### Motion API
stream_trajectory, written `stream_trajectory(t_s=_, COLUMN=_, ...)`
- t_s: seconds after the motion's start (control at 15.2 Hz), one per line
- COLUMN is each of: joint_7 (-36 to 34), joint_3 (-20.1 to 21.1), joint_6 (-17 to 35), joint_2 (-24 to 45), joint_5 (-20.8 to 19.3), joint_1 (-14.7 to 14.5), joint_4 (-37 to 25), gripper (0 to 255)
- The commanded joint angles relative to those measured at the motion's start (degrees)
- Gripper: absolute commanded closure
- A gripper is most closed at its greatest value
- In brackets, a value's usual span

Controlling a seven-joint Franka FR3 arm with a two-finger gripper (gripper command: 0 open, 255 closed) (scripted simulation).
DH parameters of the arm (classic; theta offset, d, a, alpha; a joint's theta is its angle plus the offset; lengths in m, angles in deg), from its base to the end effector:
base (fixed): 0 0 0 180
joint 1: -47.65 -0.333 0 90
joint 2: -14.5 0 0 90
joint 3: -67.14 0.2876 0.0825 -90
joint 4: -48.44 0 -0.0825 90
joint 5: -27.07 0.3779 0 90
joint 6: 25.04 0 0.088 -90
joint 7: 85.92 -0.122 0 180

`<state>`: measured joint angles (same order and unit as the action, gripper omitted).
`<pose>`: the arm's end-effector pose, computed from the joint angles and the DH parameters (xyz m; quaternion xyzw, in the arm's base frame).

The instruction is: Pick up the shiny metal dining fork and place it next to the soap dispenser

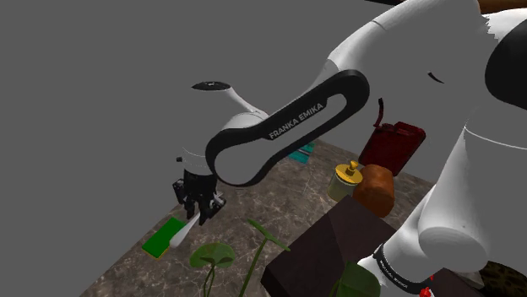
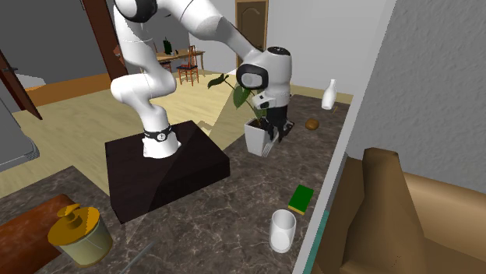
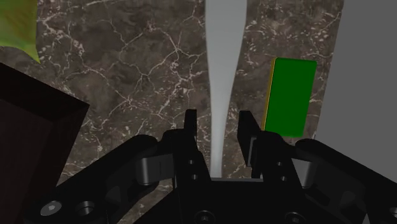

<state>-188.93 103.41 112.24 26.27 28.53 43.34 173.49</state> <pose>0.4166 0.3587 0.2792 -0.8448 0.5301 0.0584 0.0437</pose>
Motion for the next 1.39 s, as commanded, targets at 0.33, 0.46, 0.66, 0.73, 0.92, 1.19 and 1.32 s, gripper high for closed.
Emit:
stream_trajectory(t_s=0.33, joint_7=1.31, joint_3=0.84, joint_6=-4.79, joint_2=-3.69, joint_5=2.68, joint_1=0.83, joint_4=-1.68, gripper=255)
stream_trajectory(t_s=0.46, joint_7=5.47, joint_3=0.48, joint_6=-4.51, joint_2=-6.99, joint_5=5.57, joint_1=2.9, joint_4=1.67, gripper=255)
stream_trajectory(t_s=0.66, joint_7=11.77, joint_3=-0.85, joint_6=-4.54, joint_2=-11.63, joint_5=9.56, joint_1=5.32, joint_4=6.19, gripper=255)
stream_trajectory(t_s=0.73, joint_7=13.84, joint_3=-1.47, joint_6=-4.64, joint_2=-13.07, joint_5=10.73, joint_1=5.97, joint_4=7.56, gripper=255)
stream_trajectory(t_s=0.92, joint_7=19.81, joint_3=-3.8, joint_6=-5.17, joint_2=-17.01, joint_5=13.59, joint_1=7.61, joint_4=11.32, gripper=255)
stream_trajectory(t_s=1.19, joint_7=27.19, joint_3=-7.49, joint_6=-6.16, joint_2=-21.32, joint_5=15.85, joint_1=9.61, joint_4=15.49, gripper=255)
stream_trajectory(t_s=1.32, joint_7=30.63, joint_3=-9.5, joint_6=-6.7, joint_2=-23.06, joint_5=16.35, joint_1=10.64, joint_4=17.22, gripper=255)
